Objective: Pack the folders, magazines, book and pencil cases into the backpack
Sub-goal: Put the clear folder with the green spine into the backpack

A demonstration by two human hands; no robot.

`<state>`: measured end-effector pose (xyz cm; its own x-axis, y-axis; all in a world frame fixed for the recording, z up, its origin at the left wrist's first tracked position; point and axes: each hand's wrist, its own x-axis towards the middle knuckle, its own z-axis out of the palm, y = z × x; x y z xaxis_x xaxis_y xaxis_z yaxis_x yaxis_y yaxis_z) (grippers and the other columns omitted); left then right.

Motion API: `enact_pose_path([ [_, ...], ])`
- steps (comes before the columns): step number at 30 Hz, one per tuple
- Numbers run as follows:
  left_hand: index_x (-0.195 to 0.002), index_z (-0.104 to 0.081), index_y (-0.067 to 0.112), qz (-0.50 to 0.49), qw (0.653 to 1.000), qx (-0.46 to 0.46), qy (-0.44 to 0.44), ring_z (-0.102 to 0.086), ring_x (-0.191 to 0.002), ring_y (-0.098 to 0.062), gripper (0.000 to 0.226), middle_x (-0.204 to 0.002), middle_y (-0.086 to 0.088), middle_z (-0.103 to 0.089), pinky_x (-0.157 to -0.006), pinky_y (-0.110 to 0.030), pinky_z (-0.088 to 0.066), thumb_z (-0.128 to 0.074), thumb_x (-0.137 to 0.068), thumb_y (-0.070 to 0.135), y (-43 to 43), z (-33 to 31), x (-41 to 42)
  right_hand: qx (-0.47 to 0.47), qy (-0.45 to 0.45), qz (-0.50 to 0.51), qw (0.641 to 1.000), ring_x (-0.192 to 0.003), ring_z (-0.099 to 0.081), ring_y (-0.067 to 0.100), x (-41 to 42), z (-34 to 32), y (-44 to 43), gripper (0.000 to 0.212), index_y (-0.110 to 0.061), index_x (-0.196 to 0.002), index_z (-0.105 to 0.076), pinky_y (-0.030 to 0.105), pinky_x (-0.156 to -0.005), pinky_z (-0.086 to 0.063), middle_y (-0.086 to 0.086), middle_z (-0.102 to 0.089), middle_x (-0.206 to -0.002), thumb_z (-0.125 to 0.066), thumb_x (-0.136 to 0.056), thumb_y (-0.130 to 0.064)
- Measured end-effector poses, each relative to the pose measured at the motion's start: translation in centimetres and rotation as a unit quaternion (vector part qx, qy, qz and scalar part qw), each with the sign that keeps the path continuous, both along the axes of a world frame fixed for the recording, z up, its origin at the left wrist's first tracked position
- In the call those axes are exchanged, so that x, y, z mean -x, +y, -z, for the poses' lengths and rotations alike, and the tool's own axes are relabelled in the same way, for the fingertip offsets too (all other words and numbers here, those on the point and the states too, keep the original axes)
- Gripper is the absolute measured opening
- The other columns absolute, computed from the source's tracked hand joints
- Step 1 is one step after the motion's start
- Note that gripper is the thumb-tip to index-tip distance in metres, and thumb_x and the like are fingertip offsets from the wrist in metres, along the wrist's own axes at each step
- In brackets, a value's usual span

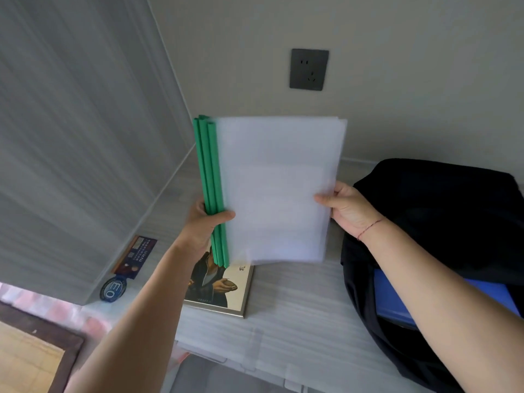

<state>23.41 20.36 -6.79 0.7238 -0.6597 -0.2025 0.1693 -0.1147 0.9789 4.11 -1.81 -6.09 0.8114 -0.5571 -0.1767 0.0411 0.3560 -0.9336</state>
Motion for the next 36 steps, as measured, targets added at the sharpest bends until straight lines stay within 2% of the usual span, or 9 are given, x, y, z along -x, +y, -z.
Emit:
enact_pose_path([
  [5, -0.112, -0.058, 0.017, -0.012, 1.0, -0.006, -0.01, -0.063, -0.103, -0.029, 0.046, -0.112, -0.011, -0.067, -0.091, -0.043, -0.051, -0.078, -0.071, 0.011, -0.2, 0.8, 1.2, 0.02, 0.033, 0.013, 0.999, -0.084, -0.068, 0.016, 0.0, 0.4, 2.3, 0.027, -0.007, -0.101, -0.064, 0.033, -0.086, -0.052, 0.003, -0.072, -0.093, -0.055, -0.083, 0.011],
  [12, -0.096, -0.067, 0.027, -0.013, 0.999, -0.003, -0.044, -0.07, -0.092, -0.01, 0.031, -0.096, 0.009, -0.075, -0.073, -0.024, -0.054, -0.08, -0.07, 0.02, -1.3, -0.1, 0.8, 0.102, 0.04, 0.057, 0.992, -0.093, -0.067, 0.014, -0.1, -1.6, 1.4, 0.019, -0.007, -0.104, -0.066, 0.027, -0.09, -0.051, 0.005, -0.069, -0.102, -0.058, -0.088, -0.001],
  [14, -0.095, -0.067, 0.029, -0.013, 0.998, -0.034, -0.055, -0.069, -0.092, -0.014, 0.032, -0.094, 0.008, -0.075, -0.075, -0.027, -0.054, -0.082, -0.067, 0.021, -1.6, 0.5, 1.0, 0.09, 0.07, 0.055, 0.992, -0.107, -0.062, 0.022, 0.2, -0.7, 1.5, 0.025, -0.004, -0.113, -0.062, 0.034, -0.099, -0.045, 0.01, -0.065, -0.115, -0.058, -0.089, -0.004],
  [17, -0.107, -0.062, 0.02, -0.007, 0.992, -0.098, -0.075, -0.065, -0.099, -0.024, 0.048, -0.103, -0.002, -0.071, -0.085, -0.044, -0.054, -0.082, -0.064, 0.031, -2.4, 1.1, 1.4, 0.066, 0.08, 0.054, 0.993, -0.107, -0.06, 0.02, 0.4, 0.6, 2.1, 0.022, -0.014, -0.11, -0.062, 0.032, -0.097, -0.044, 0.007, -0.063, -0.118, -0.056, -0.09, -0.005],
  [23, -0.095, -0.063, 0.023, -0.03, 0.987, -0.109, -0.118, -0.065, -0.09, -0.023, 0.047, -0.094, -0.002, -0.07, -0.079, -0.039, -0.054, -0.074, -0.064, 0.056, -4.0, -0.8, 2.4, 0.106, 0.096, 0.14, 0.98, -0.092, -0.066, 0.02, 1.4, -0.9, 1.5, 0.012, -0.019, -0.092, -0.067, 0.04, -0.095, -0.05, 0.007, -0.07, -0.102, -0.058, -0.091, -0.013],
  [26, -0.082, -0.059, 0.031, -0.013, 0.992, -0.102, -0.073, -0.063, -0.085, -0.017, 0.035, -0.09, 0.004, -0.068, -0.069, -0.031, -0.048, -0.071, -0.066, 0.06, -5.2, -2.4, 4.5, 0.185, 0.111, 0.142, 0.966, -0.102, -0.066, 0.023, 4.5, -2.6, 0.3, 0.013, -0.021, -0.1, -0.066, 0.04, -0.092, -0.051, 0.009, -0.071, -0.108, -0.056, -0.092, -0.02],
  [28, -0.083, -0.056, 0.033, 0.008, 0.995, -0.095, -0.013, -0.058, -0.084, -0.009, 0.031, -0.09, 0.01, -0.064, -0.075, -0.03, -0.043, -0.072, -0.069, 0.055, -6.4, -3.0, 7.1, 0.205, 0.122, 0.117, 0.964, -0.099, -0.067, 0.008, 7.6, -3.2, -0.4, 0.015, -0.032, -0.102, -0.064, 0.023, -0.083, -0.054, -0.011, -0.071, -0.103, -0.056, -0.091, -0.024],
  [33, -0.089, -0.06, 0.023, 0.09, 0.984, -0.114, 0.102, -0.063, -0.085, -0.016, 0.033, -0.091, 0.002, -0.067, -0.076, -0.033, -0.05, -0.079, -0.069, 0.041, -9.1, -2.9, 14.6, 0.101, 0.146, 0.121, 0.977, -0.089, -0.07, 0.005, 18.0, -2.6, -1.9, 0.029, -0.019, -0.115, -0.063, 0.023, -0.082, -0.056, -0.009, -0.075, -0.097, -0.059, -0.089, -0.009],
  [36, -0.101, -0.062, 0.013, 0.165, 0.962, -0.133, 0.171, -0.068, -0.082, -0.026, 0.041, -0.093, -0.008, -0.071, -0.077, -0.04, -0.057, -0.079, -0.07, 0.035, -10.3, -1.5, 20.2, 0.064, 0.192, 0.15, 0.968, -0.083, -0.071, 0.008, 25.1, -1.8, -1.1, 0.03, -0.014, -0.115, -0.062, 0.021, -0.071, -0.058, -0.003, -0.073, -0.1, -0.054, -0.089, -0.002],
])
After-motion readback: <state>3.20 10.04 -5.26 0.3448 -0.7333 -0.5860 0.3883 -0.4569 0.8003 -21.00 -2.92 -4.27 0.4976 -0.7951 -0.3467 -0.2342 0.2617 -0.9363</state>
